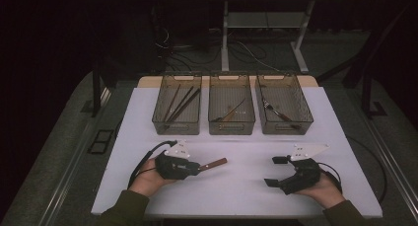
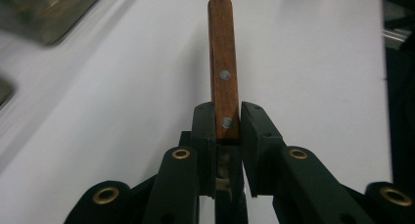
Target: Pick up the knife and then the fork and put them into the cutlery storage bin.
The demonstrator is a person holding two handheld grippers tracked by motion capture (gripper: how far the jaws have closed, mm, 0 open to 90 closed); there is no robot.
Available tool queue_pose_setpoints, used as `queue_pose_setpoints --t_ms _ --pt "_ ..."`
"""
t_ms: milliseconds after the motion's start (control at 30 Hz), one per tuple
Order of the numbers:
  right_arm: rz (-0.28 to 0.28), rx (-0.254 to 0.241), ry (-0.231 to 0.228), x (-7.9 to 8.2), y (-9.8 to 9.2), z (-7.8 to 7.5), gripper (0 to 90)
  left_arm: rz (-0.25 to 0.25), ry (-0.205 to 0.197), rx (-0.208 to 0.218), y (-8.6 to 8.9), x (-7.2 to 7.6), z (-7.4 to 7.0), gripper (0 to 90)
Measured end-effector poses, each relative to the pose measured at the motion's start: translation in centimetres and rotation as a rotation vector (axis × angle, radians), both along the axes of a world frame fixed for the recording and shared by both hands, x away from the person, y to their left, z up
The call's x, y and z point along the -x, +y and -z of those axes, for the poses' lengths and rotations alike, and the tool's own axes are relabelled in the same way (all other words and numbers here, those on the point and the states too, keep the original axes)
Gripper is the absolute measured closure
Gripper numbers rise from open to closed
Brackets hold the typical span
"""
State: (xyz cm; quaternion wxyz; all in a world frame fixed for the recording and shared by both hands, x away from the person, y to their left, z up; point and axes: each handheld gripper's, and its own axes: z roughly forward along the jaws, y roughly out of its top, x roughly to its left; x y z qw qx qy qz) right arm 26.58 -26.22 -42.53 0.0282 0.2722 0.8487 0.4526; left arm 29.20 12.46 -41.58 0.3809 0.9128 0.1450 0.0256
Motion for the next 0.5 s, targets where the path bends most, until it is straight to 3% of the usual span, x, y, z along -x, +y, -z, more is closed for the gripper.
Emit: queue_pose_setpoints --t_ms 333,500 --pt "-0.145 0.072 -0.009 -0.4 2.7 -0.1 14.8 0.185 -0.003 -0.036 -5.1 0.8 -0.3 77.4" --pt "-0.202 0.088 -0.026 -0.9 4.2 -0.5 15.2 0.241 -0.001 -0.033 -6.9 0.7 -0.7 77.3"
